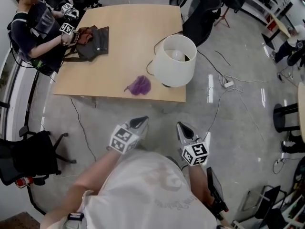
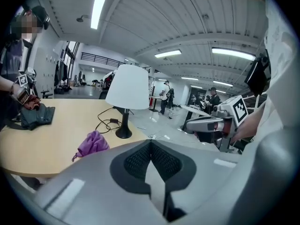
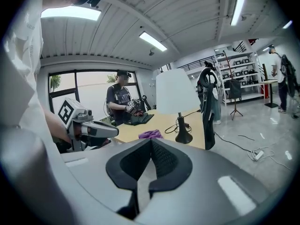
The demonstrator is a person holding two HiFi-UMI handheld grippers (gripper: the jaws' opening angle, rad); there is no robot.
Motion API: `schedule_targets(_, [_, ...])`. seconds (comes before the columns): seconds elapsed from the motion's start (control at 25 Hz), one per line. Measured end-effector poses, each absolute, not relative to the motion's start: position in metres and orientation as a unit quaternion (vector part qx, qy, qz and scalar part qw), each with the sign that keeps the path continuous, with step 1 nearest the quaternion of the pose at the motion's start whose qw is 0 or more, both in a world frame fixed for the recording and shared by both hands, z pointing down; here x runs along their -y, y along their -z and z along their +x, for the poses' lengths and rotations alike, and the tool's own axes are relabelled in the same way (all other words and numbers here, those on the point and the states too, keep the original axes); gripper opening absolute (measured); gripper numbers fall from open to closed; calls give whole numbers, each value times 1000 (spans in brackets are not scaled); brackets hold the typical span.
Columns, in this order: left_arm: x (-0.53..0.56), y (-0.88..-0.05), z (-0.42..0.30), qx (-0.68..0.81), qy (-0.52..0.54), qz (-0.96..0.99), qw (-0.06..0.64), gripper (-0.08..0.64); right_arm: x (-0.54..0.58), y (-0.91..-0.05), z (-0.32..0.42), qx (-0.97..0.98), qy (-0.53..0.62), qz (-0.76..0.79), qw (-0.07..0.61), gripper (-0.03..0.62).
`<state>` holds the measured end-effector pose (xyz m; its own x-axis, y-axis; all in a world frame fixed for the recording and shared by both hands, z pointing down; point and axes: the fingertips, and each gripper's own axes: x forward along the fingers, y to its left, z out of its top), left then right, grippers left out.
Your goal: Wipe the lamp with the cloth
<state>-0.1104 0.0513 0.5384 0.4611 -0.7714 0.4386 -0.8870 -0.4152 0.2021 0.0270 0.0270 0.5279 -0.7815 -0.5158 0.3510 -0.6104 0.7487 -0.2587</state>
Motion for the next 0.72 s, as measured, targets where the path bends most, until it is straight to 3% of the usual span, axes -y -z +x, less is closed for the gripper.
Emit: schedule_targets(0.72, [46,-562,-137,384,-151,885,217,2,42,-530,-20,892,-179,389,145,14])
